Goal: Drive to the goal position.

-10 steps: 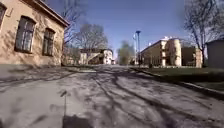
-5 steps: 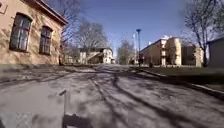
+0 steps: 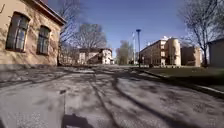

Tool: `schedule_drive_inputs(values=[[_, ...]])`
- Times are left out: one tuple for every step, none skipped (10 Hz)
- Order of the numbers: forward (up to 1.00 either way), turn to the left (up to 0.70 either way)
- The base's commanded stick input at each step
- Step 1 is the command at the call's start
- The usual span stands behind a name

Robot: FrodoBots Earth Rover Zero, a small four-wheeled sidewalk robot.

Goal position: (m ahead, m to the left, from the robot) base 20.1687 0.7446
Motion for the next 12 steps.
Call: schedule_drive_inputs(values=[[0.85,0.00],[0.85,0.00],[0.85,0.00],[0.85,0.00],[0.85,0.00],[0.85,0.00],[0.85,0.00],[0.85,0.00],[0.85,0.00],[0.85,0.00],[0.85,0.00],[0.85,0.00]])
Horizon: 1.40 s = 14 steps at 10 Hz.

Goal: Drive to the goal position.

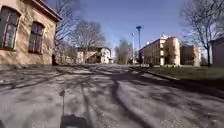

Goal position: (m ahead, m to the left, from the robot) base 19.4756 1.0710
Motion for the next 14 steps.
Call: schedule_drive_inputs(values=[[0.85,0.00],[0.85,0.00],[0.85,0.00],[0.85,0.00],[0.85,0.00],[0.85,0.00],[0.85,0.00],[0.85,0.00],[0.85,0.00],[0.85,0.00],[0.85,0.00],[0.85,0.00],[0.85,0.00],[0.85,0.00]])
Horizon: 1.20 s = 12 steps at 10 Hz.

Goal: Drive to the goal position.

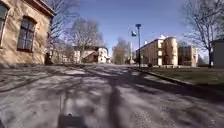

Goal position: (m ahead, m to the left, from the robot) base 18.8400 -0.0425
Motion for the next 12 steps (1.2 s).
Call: schedule_drive_inputs(values=[[0.85,0.00],[0.85,0.00],[0.85,0.00],[0.85,0.00],[0.85,0.00],[0.85,0.00],[0.85,0.00],[0.85,0.00],[0.85,0.00],[0.85,0.00],[0.85,0.00],[0.85,0.00]])
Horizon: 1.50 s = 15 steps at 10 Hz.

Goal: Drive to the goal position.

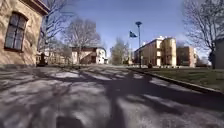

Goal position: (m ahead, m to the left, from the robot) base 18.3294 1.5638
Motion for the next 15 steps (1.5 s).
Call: schedule_drive_inputs(values=[[0.85,0.00],[0.85,0.00],[0.85,0.00],[0.85,0.00],[0.85,0.00],[0.85,0.00],[0.85,0.00],[0.85,0.00],[0.85,0.00],[0.85,0.00],[0.85,0.00],[0.85,0.00],[0.85,0.00],[0.85,0.00],[0.85,0.00]])
